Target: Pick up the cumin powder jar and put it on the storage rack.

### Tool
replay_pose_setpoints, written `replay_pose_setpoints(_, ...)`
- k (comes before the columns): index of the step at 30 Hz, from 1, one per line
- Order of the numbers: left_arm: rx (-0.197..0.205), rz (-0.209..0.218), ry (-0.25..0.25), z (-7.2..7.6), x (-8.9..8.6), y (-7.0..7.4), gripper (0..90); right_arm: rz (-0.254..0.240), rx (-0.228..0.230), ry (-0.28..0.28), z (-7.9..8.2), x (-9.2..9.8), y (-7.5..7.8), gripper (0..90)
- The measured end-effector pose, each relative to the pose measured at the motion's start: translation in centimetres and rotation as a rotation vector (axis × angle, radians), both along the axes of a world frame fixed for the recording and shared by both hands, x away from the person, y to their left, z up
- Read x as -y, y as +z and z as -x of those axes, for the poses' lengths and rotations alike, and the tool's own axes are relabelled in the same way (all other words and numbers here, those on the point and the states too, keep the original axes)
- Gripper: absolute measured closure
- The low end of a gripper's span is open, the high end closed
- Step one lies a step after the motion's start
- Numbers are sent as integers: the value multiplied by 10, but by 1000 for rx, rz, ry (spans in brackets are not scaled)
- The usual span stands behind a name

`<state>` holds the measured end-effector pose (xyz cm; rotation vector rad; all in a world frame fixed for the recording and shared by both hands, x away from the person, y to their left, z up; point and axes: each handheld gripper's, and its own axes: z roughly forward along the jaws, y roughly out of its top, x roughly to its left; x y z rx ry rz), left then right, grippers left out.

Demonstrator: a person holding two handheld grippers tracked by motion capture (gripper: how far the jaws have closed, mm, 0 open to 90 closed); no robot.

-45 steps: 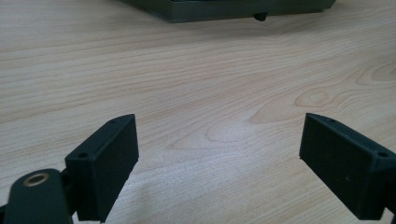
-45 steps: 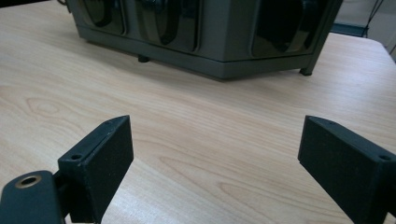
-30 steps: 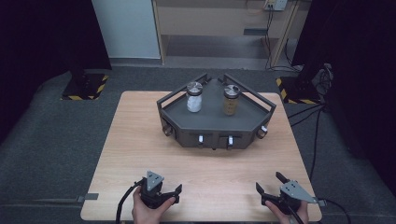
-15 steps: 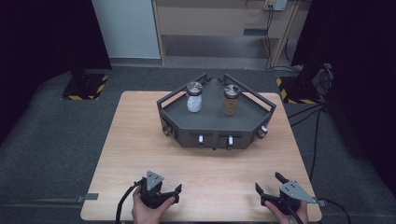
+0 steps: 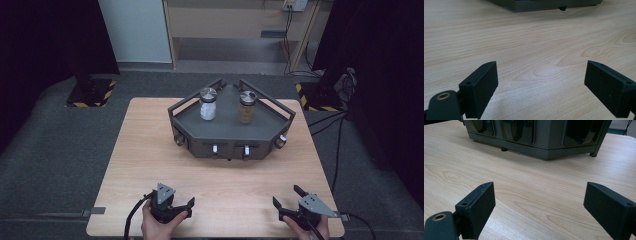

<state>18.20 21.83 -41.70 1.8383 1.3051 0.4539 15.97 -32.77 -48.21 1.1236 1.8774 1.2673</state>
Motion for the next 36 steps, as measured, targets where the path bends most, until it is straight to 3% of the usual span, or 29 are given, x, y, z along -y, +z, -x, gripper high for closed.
replay_pose_setpoints(36, 0, -3, -1, 0, 1, 0, 108, 0, -4, 10, 0, -2, 0, 105)
